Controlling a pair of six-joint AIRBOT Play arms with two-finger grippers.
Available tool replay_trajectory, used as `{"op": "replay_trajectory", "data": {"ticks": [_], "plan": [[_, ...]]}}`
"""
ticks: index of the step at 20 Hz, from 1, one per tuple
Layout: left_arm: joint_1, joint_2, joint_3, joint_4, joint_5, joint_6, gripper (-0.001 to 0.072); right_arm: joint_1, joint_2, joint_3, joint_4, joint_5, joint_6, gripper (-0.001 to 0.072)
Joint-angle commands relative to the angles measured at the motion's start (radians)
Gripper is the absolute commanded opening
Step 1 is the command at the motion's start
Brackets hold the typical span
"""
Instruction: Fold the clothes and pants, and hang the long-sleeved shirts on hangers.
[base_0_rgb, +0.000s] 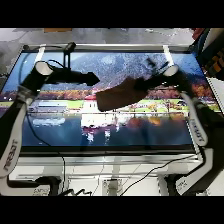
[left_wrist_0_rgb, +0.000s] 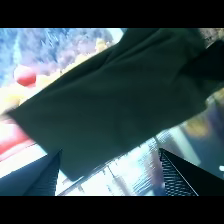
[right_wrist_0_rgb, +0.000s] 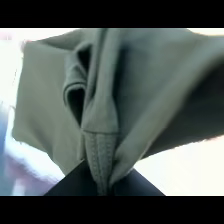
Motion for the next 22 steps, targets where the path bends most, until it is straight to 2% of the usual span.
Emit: {"op": "replay_trajectory", "data": {"ticks": [1,4,8,11,14,18,20,22], "plan": [[0.004,0.144,0.001,0.08,-0.033,0.026,0.0709,-0.169,0.168,0.011,-0.239,0.121,0.13,0.001],[0.004,0.267,0.001,0.143,-0.032,0.037,0.0709,-0.357,0.268,0.01,-0.39,0.229,0.209,0.001],[0.004,0.379,0.001,0.26,-0.033,0.037,0.0709,-0.616,0.334,0.01,-0.467,0.301,0.361,0.001],[0.004,0.418,0.001,0.265,-0.032,0.037,0.0709,-0.756,0.338,-0.003,-0.542,0.385,0.42,0.001],[0.004,0.418,0.0,0.266,-0.032,0.037,0.0709,-0.837,0.356,-0.034,-0.667,0.443,0.507,0.001],[0.004,0.417,0.0,0.265,-0.029,0.037,0.0709,-0.874,0.392,-0.076,-0.752,0.527,0.599,0.0012],[0.004,0.417,0.0,0.265,-0.029,0.036,0.0709,-0.874,0.402,-0.097,-0.832,0.534,0.626,0.0012],[0.004,0.417,0.0,0.265,-0.029,0.037,0.0709,-0.873,0.402,-0.119,-0.869,0.604,0.631,0.0012]]}}
